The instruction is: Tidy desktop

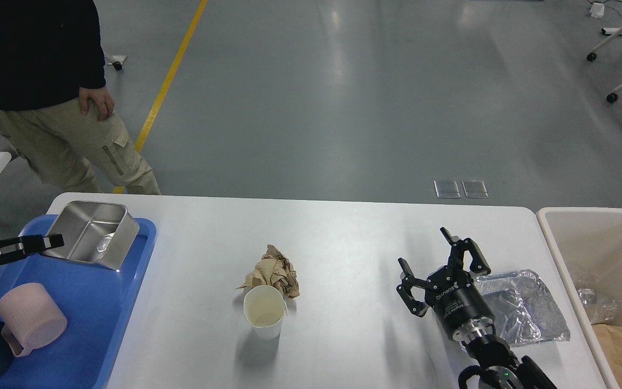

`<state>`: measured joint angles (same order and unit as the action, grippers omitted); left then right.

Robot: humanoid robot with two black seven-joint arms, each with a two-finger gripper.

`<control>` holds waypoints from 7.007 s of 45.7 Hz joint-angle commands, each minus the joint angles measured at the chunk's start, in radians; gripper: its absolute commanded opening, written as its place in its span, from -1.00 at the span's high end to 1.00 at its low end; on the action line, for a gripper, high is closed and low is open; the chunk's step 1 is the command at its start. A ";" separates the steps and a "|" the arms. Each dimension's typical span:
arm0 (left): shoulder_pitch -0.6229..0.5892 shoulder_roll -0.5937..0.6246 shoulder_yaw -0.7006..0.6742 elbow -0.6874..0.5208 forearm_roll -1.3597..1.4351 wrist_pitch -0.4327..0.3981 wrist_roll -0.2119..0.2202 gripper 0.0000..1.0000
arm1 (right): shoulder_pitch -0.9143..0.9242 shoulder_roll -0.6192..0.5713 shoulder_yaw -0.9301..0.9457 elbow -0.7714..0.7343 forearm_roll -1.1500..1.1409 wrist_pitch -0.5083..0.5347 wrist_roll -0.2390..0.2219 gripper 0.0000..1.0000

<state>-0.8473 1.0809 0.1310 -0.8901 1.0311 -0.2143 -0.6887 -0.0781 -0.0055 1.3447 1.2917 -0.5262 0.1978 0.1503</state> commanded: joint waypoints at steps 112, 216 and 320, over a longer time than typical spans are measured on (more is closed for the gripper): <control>0.033 -0.642 0.015 0.793 -0.408 -0.186 -0.002 -0.64 | -0.015 -0.011 0.004 -0.002 -0.002 0.002 0.002 -1.00; -0.027 -0.819 -0.530 0.510 -0.807 -0.323 0.241 -0.80 | 0.011 -0.014 -0.004 -0.072 -0.094 -0.018 0.002 -1.00; 0.675 -0.802 -1.544 -0.191 -0.250 -0.143 0.397 -0.93 | 0.090 -0.131 -0.061 -0.074 -0.094 -0.032 -0.003 -1.00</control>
<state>-0.2419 0.3226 -1.3721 -1.0074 0.7899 -0.3585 -0.2957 0.0124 -0.1511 1.2839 1.2164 -0.6197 0.1669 0.1473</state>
